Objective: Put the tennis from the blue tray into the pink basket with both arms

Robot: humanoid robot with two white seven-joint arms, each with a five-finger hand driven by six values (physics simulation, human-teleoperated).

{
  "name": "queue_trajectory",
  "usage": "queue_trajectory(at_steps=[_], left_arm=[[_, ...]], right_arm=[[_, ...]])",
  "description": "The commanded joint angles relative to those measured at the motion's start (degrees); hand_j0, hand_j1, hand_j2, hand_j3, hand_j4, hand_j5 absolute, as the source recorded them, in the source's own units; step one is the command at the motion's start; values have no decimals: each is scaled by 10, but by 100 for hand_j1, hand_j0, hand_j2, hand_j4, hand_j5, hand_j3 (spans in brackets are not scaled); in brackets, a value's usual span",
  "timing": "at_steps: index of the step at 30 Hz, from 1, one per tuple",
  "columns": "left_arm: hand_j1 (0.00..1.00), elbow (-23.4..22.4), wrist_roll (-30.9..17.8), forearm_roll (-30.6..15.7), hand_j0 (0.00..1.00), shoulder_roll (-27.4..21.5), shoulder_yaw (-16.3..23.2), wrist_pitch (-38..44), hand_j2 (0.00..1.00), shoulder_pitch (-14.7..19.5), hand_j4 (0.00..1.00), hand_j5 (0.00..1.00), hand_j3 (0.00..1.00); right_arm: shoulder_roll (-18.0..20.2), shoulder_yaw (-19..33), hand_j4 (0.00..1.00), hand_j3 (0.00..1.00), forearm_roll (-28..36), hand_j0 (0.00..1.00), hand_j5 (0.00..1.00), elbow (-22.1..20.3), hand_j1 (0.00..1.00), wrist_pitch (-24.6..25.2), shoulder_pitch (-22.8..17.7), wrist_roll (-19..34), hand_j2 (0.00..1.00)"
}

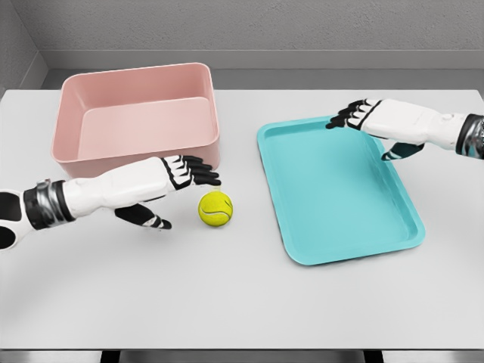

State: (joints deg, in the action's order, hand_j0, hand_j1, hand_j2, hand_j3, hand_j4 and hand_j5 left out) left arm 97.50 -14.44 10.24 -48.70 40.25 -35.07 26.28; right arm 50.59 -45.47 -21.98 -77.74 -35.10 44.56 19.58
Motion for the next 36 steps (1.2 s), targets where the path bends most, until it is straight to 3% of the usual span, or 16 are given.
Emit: queue_trajectory(at_steps=[1, 5, 6, 8, 9, 12, 13, 17, 20, 26, 29, 36], left_arm=[[100, 12, -2, -13, 100, -2, 2, 1, 100, 0, 100, 100, 100], [100, 24, -1, -30, 100, -14, 3, 1, 100, 2, 100, 100, 100], [100, 24, -4, -53, 100, -22, 25, 1, 100, 6, 100, 100, 100], [100, 23, -42, -100, 100, -35, 76, 1, 100, 47, 100, 100, 100], [100, 23, -57, -110, 100, -37, 84, 1, 100, 51, 100, 100, 100], [100, 23, -61, -111, 100, -37, 85, 1, 100, 55, 100, 100, 100], [100, 23, -84, -113, 100, -36, 91, 1, 100, 60, 100, 100, 100], [100, 23, -97, -143, 100, -35, 92, 1, 100, 69, 100, 100, 100], [100, 20, -120, -171, 100, -28, 92, 1, 100, 77, 100, 100, 100], [100, 20, -139, -161, 100, 6, 91, 1, 100, 86, 100, 100, 100], [100, 16, -139, -134, 100, 14, 84, 1, 100, 83, 100, 100, 100], [100, -41, -138, -137, 100, 46, 84, 1, 100, 99, 100, 100, 100]], right_arm=[[5, -1, 100, 100, 3, 100, 100, -14, 100, 1, -3, 0, 100], [5, 0, 100, 100, 2, 100, 100, -25, 100, 1, -52, 24, 100], [8, 0, 100, 100, 2, 100, 100, -25, 100, 1, -53, 23, 100], [12, 2, 100, 100, 3, 100, 100, -30, 100, 1, -53, 21, 100], [21, 8, 100, 100, 3, 100, 100, -37, 100, 1, -53, 20, 100], [44, 74, 100, 100, 8, 100, 100, -80, 100, 1, -109, 18, 100], [50, 80, 100, 100, 8, 100, 100, -87, 100, 1, -113, 18, 100], [51, 80, 100, 100, 25, 100, 100, -91, 100, 1, -112, 18, 100], [78, 80, 100, 100, 39, 100, 100, -91, 100, 1, -115, 18, 100], [85, 80, 100, 100, 41, 100, 100, -95, 100, 1, -123, 19, 100], [85, 80, 100, 100, 41, 100, 100, -98, 100, 1, -121, 19, 100], [84, 80, 100, 100, 41, 100, 100, -105, 100, 1, -121, 20, 100]])
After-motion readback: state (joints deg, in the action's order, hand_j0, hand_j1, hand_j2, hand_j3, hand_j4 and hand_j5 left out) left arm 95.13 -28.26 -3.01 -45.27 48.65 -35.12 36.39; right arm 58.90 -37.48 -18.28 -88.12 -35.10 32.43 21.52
